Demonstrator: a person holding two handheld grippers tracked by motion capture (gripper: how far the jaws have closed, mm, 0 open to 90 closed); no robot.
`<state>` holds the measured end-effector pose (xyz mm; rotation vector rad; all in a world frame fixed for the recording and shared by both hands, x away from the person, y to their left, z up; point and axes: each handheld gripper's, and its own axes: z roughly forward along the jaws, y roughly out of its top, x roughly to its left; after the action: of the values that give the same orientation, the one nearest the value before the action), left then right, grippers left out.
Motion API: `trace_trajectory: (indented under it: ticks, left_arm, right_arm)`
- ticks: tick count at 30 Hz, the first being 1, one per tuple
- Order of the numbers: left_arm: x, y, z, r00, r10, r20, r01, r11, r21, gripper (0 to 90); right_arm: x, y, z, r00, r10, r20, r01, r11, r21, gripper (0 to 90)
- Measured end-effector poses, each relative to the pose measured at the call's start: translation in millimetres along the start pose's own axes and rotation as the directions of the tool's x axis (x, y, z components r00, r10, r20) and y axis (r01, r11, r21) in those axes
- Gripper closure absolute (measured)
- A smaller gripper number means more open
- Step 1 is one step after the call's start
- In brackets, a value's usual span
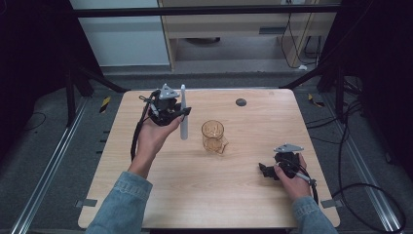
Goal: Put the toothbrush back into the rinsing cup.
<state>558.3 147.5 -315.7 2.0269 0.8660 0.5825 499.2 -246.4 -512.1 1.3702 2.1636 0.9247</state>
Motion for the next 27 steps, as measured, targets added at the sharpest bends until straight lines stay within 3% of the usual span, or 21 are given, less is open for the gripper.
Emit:
trace_trajectory:
  ticks: [13,27]
  left_arm:
    - [-5.1,12.3,-1.9,0.9999,0.015,0.008,-0.014,0.9998,-0.014,68.5]
    - [-12.7,37.2,-6.0,0.9989,0.045,0.016,-0.044,0.9986,-0.028,68.6]
  right_arm:
    - [0.1,0.0,0.0,1.0000,0.002,0.000,-0.002,1.000,0.000,0.4]
    - [0.1,0.0,0.0,1.0000,0.001,-0.001,-0.001,1.000,0.000,0.4]
